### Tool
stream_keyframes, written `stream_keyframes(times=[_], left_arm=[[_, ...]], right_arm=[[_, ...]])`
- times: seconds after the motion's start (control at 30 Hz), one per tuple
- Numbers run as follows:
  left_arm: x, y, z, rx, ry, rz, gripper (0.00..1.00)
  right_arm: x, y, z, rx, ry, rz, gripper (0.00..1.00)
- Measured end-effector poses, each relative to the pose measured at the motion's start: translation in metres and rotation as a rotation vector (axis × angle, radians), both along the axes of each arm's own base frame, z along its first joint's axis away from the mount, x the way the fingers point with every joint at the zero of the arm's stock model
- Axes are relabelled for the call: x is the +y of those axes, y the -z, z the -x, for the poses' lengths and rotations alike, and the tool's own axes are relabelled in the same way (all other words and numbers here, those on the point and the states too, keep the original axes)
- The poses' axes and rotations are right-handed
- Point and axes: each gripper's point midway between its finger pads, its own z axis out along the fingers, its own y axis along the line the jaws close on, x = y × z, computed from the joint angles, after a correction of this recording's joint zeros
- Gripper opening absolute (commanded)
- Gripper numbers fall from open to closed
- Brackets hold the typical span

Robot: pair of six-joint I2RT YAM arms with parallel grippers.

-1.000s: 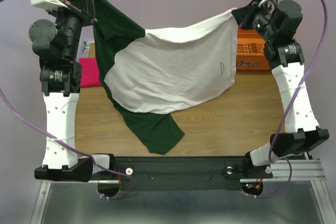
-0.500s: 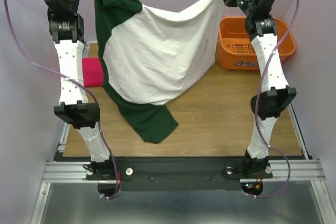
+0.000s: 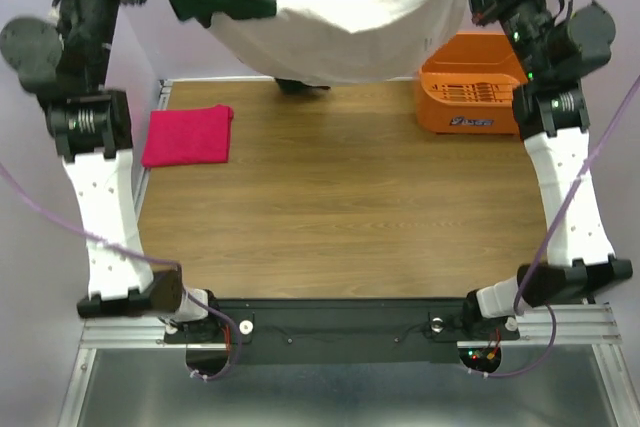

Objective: Fold and stack the t-shirts
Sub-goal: Flatten the tshirt out

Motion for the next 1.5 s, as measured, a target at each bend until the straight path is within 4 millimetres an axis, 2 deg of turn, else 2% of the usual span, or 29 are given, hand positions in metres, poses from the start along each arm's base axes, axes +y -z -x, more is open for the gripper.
stream_keyframes(times=[0.07,0.13,0.17,0.2,0.23,0.27,0.3,0.33,0.37,0.43,0.5,0.53,0.57,0.6,0.63,0.93,1.03,1.07,1.1,1.13,1.17,1.2,1.23,1.27,1.3,1.4,1.47,1.5], left_arm=[[-0.002,0.020,0.015,0.024,0.000,-0.010,0.00],[-0.003,0.076,0.018,0.139,-0.002,-0.004,0.00],[-0.003,0.096,0.024,0.167,-0.005,0.000,0.00],[-0.002,0.128,0.023,0.233,-0.008,0.010,0.00],[-0.001,0.159,0.023,0.301,-0.011,0.022,0.00],[0.000,0.197,0.024,0.381,-0.014,0.038,0.00],[0.000,0.214,0.029,0.408,-0.018,0.046,0.00],[0.001,0.270,0.029,0.540,-0.022,0.071,0.00],[0.003,0.314,0.032,0.645,-0.033,0.090,0.00],[0.002,0.399,0.045,0.862,-0.062,0.122,0.00],[-0.001,0.459,0.066,1.020,-0.073,0.137,0.00],[-0.002,0.479,0.077,1.078,-0.076,0.150,0.00],[-0.002,0.493,0.087,1.118,-0.084,0.162,0.00],[-0.001,0.501,0.093,1.141,-0.090,0.171,0.00],[0.001,0.508,0.101,1.163,-0.106,0.185,0.00],[0.016,0.541,0.137,1.324,-0.235,0.196,0.00],[0.025,0.538,0.151,1.340,-0.296,0.197,0.01],[0.030,0.530,0.156,1.324,-0.325,0.200,0.01],[0.033,0.524,0.159,1.313,-0.344,0.202,0.04],[0.037,0.514,0.163,1.290,-0.370,0.206,0.19],[0.041,0.504,0.168,1.258,-0.390,0.210,0.25],[0.045,0.492,0.173,1.221,-0.407,0.213,0.29],[0.047,0.485,0.176,1.198,-0.419,0.216,0.42],[0.049,0.476,0.180,1.166,-0.430,0.221,0.49],[0.051,0.470,0.183,1.147,-0.436,0.224,0.62],[0.052,0.465,0.192,1.133,-0.445,0.209,0.77],[0.053,0.465,0.196,1.140,-0.452,0.193,0.79],[0.054,0.462,0.199,1.135,-0.457,0.182,0.75]], right_arm=[[-0.001,0.023,0.011,0.028,0.000,0.020,0.01],[0.001,0.059,0.016,0.090,-0.007,0.041,0.01],[0.001,0.090,0.017,0.145,-0.012,0.054,0.01],[0.003,0.130,0.016,0.222,-0.021,0.068,0.01],[0.003,0.145,0.018,0.253,-0.025,0.073,0.01],[0.005,0.188,0.020,0.343,-0.042,0.084,0.01],[0.006,0.212,0.022,0.391,-0.050,0.087,0.01],[0.008,0.261,0.029,0.505,-0.068,0.093,0.01],[0.011,0.301,0.037,0.600,-0.091,0.094,0.01],[0.012,0.358,0.057,0.742,-0.116,0.078,0.01],[0.013,0.413,0.084,0.885,-0.140,0.057,0.01],[0.014,0.434,0.099,0.956,-0.151,0.033,0.01],[0.014,0.445,0.106,0.990,-0.154,0.023,0.01],[0.014,0.464,0.122,1.057,-0.160,0.003,0.01],[0.014,0.474,0.130,1.101,-0.159,-0.017,0.01],[-0.009,0.540,0.185,1.410,0.043,-0.220,0.01],[-0.020,0.550,0.194,1.485,0.142,-0.283,0.01],[-0.025,0.554,0.198,1.515,0.188,-0.306,0.08],[-0.027,0.557,0.201,1.532,0.214,-0.320,0.17],[-0.031,0.560,0.205,1.557,0.246,-0.336,0.27],[-0.034,0.562,0.208,1.576,0.279,-0.353,0.47],[-0.036,0.562,0.210,1.581,0.302,-0.376,0.53],[-0.040,0.562,0.212,1.579,0.325,-0.378,0.57],[-0.042,0.561,0.213,1.574,0.343,-0.391,0.64],[-0.044,0.558,0.214,1.566,0.355,-0.393,0.66],[-0.046,0.540,0.206,1.523,0.352,-0.372,0.73],[-0.047,0.524,0.197,1.491,0.338,-0.327,0.73],[-0.045,0.509,0.186,1.453,0.313,-0.290,0.73]])
